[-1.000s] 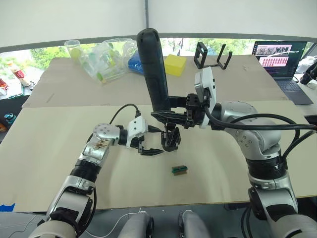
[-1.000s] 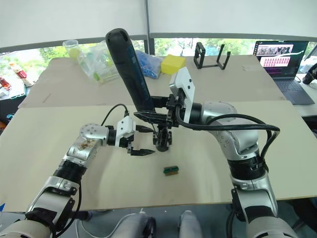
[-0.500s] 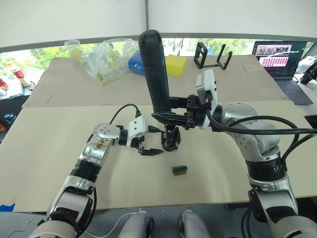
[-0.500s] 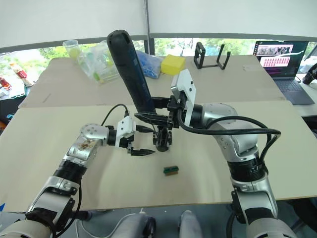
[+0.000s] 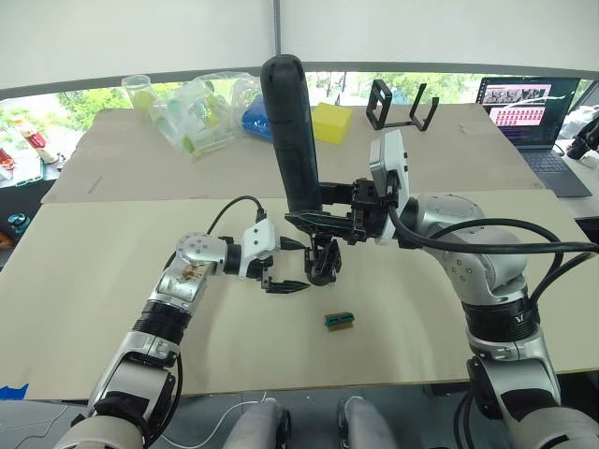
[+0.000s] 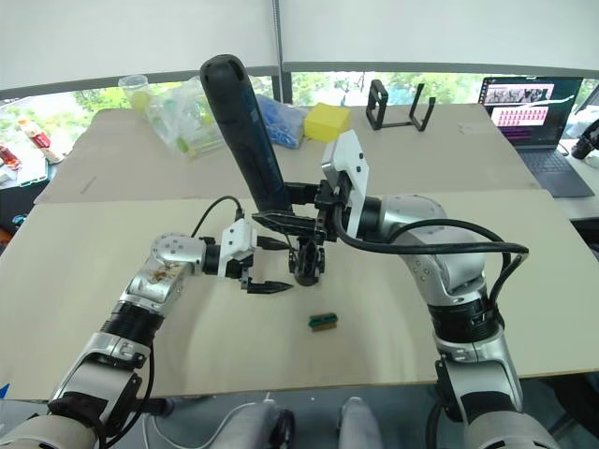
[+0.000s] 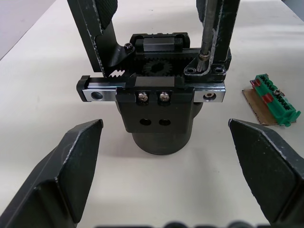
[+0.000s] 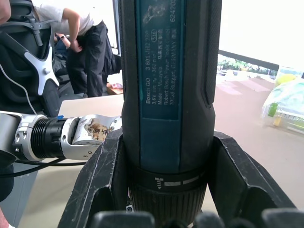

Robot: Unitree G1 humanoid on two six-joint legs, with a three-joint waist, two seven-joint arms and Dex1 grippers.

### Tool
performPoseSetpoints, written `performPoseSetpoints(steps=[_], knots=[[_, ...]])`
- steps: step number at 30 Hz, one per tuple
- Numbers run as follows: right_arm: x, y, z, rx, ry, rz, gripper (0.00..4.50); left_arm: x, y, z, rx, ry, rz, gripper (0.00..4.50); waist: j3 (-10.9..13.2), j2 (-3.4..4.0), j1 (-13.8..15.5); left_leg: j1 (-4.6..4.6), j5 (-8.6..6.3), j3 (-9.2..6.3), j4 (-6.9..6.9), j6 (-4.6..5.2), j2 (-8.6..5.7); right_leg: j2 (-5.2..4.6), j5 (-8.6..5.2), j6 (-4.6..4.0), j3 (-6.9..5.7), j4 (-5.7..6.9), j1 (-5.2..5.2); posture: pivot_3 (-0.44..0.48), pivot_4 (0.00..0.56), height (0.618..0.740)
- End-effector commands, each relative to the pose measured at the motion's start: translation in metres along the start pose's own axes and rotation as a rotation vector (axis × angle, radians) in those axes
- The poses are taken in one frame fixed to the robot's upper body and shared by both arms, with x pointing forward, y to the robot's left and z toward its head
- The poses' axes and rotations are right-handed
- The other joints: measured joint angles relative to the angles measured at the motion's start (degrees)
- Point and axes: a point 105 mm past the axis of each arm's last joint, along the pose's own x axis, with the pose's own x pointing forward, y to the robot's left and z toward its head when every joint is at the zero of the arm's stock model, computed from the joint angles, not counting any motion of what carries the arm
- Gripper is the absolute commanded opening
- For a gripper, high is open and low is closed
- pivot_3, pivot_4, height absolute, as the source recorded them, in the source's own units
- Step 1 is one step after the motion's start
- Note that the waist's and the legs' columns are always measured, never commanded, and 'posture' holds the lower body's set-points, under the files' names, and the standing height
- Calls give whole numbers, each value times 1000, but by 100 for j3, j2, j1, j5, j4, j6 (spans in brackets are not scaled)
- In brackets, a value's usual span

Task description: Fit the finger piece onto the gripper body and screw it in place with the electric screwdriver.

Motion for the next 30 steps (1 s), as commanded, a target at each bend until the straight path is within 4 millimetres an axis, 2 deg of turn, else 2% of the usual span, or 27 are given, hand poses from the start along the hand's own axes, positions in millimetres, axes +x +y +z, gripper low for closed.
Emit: performPoseSetpoints(steps=[1, 30], knots=[[-2, 0, 26, -95, -67, 4, 1913, 0, 3, 11, 51, -23, 8, 4500, 0, 0, 0, 0, 0, 0, 0, 0, 0, 0, 0, 0, 0, 0, 0, 0, 150, 740], [-2, -3, 22, -105, -56, -3, 1913, 0, 3, 10, 51, -22, 10, 4500, 0, 0, -1, 0, 0, 0, 0, 0, 0, 0, 0, 0, 0, 0, 0, 0, 150, 740]])
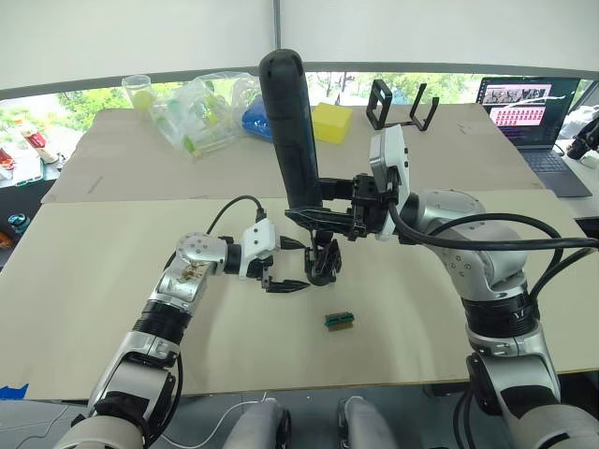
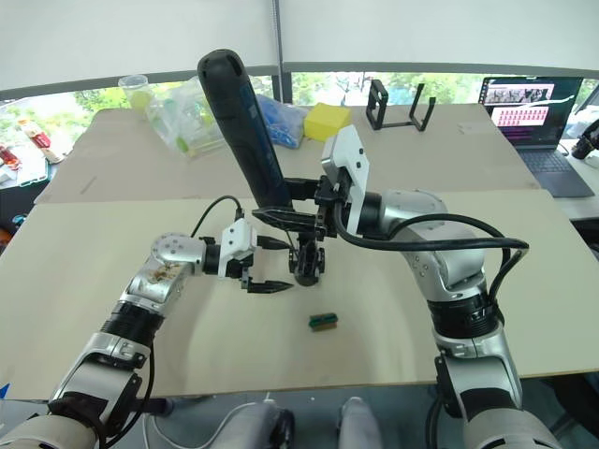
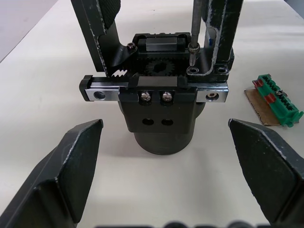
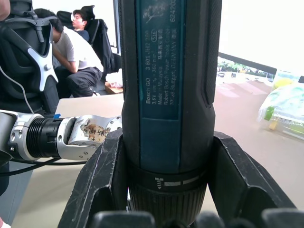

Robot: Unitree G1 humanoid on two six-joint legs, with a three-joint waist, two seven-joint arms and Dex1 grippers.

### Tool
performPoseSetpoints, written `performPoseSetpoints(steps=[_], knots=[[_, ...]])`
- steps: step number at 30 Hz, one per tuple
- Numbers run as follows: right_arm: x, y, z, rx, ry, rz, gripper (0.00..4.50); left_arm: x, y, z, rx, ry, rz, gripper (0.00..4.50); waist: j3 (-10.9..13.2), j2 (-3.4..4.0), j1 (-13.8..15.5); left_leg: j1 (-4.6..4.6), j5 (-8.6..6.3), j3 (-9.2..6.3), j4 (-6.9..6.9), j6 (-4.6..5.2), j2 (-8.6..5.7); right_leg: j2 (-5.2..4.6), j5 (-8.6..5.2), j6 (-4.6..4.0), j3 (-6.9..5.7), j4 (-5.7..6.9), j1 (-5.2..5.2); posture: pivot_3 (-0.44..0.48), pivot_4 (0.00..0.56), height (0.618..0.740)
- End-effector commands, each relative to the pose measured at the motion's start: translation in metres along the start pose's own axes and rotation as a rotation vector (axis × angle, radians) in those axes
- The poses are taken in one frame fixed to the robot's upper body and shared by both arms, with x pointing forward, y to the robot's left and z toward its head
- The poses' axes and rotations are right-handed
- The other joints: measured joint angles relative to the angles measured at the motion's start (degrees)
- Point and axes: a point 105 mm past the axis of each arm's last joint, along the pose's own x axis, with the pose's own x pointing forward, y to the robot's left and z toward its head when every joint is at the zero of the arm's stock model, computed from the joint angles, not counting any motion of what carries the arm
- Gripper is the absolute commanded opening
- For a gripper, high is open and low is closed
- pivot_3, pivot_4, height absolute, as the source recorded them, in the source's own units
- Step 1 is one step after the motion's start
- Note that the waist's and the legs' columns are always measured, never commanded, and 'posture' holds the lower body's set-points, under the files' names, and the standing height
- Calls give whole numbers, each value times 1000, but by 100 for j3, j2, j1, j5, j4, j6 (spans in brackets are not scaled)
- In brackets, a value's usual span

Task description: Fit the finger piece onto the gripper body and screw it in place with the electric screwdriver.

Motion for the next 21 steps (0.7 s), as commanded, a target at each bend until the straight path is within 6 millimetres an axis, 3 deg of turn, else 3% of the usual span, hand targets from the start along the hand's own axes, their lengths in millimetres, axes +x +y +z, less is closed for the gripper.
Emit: performPoseSetpoints(steps=[1, 14, 21], knots=[[-3, 0, 18, -78, -57, -5, 1913, -1, 3, 10, 51, -22, 3, 4500, 0, 0, 0, 0, 0, 0, 0, 0, 0, 0, 0, 0, 0, 0, 0, 0, 150, 740], [-4, 1, 11, -66, -49, -7, 1913, -1, 3, 10, 51, -22, 6, 4500, 0, 0, 0, 0, 0, 0, 0, 0, 0, 0, 0, 0, 0, 0, 1, 0, 150, 740], [-3, 4, 16, -72, -62, 4, 1913, -1, 4, 10, 52, -20, 8, 4500, 0, 0, -14, 0, 0, 0, 0, 0, 0, 0, 0, 0, 0, 1, 0, 0, 150, 740]])
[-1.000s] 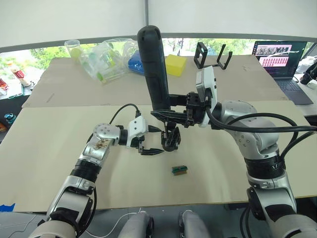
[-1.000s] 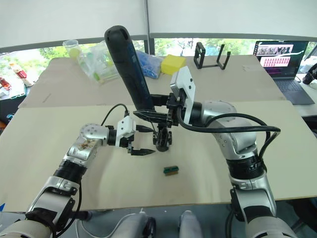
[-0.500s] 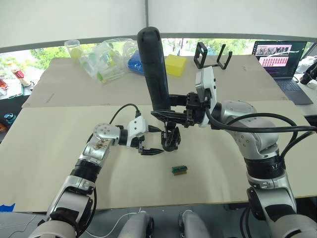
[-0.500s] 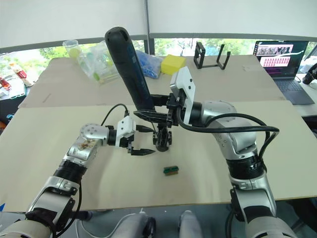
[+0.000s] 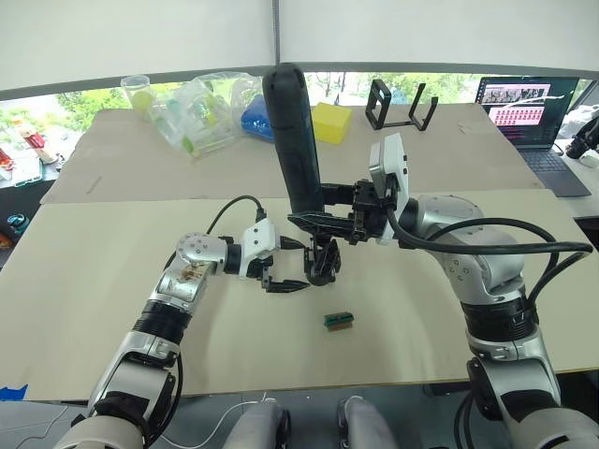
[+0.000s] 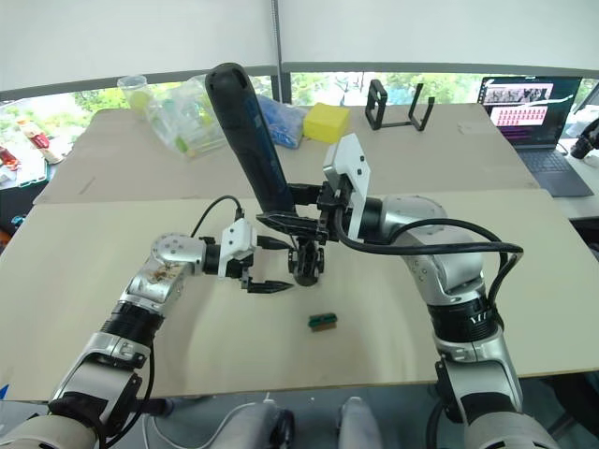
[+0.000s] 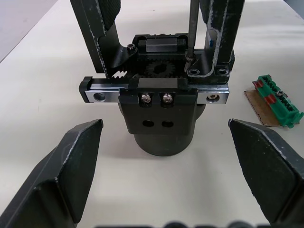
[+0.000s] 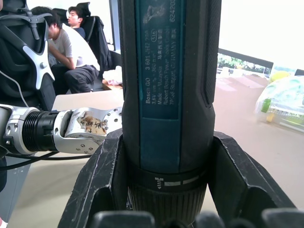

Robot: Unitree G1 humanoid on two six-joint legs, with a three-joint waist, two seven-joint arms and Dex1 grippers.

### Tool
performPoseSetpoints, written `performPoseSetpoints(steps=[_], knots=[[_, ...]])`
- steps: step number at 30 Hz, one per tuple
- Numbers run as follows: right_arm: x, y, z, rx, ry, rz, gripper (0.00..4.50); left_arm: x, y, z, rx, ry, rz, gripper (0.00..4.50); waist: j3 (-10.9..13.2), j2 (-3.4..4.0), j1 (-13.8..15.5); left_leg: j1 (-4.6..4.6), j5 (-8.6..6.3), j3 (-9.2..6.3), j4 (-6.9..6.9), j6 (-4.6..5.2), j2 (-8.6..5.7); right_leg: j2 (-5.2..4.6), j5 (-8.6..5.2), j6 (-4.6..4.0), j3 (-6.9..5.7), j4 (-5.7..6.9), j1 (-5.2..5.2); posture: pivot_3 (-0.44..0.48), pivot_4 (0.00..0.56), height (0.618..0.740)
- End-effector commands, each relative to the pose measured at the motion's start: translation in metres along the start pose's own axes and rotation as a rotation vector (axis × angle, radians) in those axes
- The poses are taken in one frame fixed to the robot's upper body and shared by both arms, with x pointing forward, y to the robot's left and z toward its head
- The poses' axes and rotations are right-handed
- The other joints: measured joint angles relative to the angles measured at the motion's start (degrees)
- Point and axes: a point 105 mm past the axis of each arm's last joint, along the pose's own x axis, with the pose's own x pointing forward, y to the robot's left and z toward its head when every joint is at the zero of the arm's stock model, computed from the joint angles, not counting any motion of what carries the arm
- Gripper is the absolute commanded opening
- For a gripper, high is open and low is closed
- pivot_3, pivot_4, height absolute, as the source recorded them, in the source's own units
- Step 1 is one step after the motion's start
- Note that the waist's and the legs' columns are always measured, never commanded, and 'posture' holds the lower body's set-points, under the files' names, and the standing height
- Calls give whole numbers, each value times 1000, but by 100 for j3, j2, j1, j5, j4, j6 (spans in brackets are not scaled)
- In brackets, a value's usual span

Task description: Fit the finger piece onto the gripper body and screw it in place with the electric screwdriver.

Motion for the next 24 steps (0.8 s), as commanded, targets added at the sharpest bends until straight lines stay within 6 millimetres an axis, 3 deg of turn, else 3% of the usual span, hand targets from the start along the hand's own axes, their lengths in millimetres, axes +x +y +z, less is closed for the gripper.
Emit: performPoseSetpoints(steps=[1, 11, 24], knots=[[0, 5, 25, -86, -76, 21, 1913, -1, 4, 10, 52, -20, 7, 4500, 0, 0, 0, 0, 0, 0, 0, 0, 0, 0, 0, 0, 0, 0, 0, 0, 150, 740], [2, 5, 42, -103, -98, 27, 1913, 0, 5, 10, 56, -22, 9, 4500, 0, 0, -8, 0, 0, -2, 0, -1, 0, 0, 0, 0, -1, 2, -1, 0, 150, 740], [2, 4, 29, -78, -78, 12, 1913, -1, 4, 10, 58, -22, 7, 4500, 0, 0, -14, -1, 0, -1, 0, 0, -1, -1, 0, 0, 0, 2, -1, 0, 150, 740]])
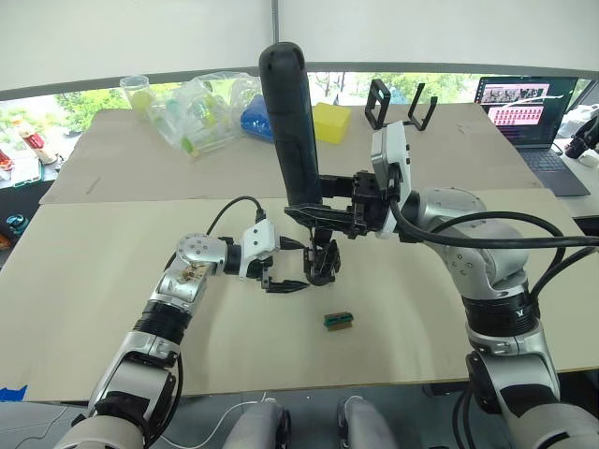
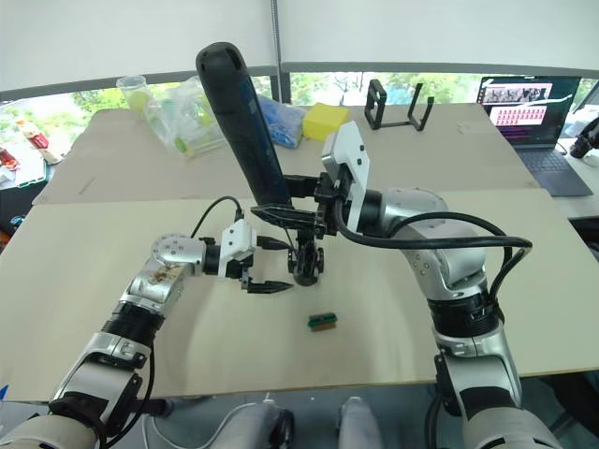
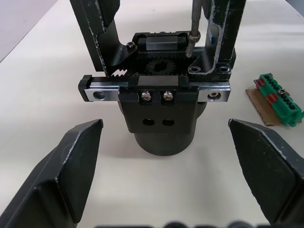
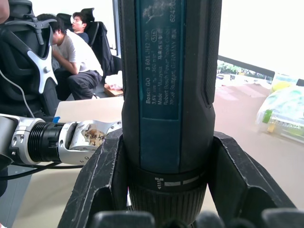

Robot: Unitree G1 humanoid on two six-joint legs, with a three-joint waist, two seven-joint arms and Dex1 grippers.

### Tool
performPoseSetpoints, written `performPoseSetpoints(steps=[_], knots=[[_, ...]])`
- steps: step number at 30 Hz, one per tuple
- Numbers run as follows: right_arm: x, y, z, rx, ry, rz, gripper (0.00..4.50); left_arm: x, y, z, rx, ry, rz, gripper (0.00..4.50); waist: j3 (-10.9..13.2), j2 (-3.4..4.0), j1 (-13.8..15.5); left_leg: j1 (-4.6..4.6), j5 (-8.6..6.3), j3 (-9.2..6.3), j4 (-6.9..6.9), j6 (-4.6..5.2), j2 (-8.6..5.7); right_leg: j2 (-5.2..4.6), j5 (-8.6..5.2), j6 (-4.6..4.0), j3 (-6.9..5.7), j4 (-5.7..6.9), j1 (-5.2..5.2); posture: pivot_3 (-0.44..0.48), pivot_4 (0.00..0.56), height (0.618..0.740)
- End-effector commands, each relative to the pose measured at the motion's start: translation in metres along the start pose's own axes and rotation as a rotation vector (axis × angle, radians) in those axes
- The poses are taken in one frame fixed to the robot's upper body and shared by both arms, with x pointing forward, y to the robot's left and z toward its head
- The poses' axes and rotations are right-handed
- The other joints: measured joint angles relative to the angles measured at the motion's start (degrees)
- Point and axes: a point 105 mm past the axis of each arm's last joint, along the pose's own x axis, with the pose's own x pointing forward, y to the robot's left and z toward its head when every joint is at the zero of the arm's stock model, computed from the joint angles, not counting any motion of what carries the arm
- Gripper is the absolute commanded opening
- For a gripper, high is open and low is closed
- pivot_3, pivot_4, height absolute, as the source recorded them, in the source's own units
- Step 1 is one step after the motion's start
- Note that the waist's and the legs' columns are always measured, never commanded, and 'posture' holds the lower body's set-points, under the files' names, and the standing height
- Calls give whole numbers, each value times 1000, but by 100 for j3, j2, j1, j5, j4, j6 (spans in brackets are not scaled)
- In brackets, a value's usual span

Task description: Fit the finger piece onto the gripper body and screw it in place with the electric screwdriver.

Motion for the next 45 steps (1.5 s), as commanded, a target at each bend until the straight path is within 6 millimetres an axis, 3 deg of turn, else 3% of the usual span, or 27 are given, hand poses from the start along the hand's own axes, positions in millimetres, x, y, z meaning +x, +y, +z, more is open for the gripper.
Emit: performPoseSetpoints(steps=[1, 29, 45], knots=[[-1, 3, 17, -69, -56, 4, 1913, -1, 4, 12, 54, -19, 4, 4500, 0, 0, 0, 0, 0, 0, 0, 0, 0, 0, 0, 0, 0, 0, 0, 0, 150, 740], [-2, 3, 8, -80, -41, 0, 1913, 3, 0, 8, 50, -11, -12, 4500, 0, 0, -1, 0, 0, 0, 0, 0, 0, 0, 0, 0, 0, 0, 0, 0, 150, 740], [-9, -1, -1, -67, -28, -42, 1913, 25, 7, -3, -13, -17, -3, 4500, 0, -1, 14, 3, 0, 0, 0, 0, -1, 0, 0, 0, -2, -1, 5, 0, 150, 740]])
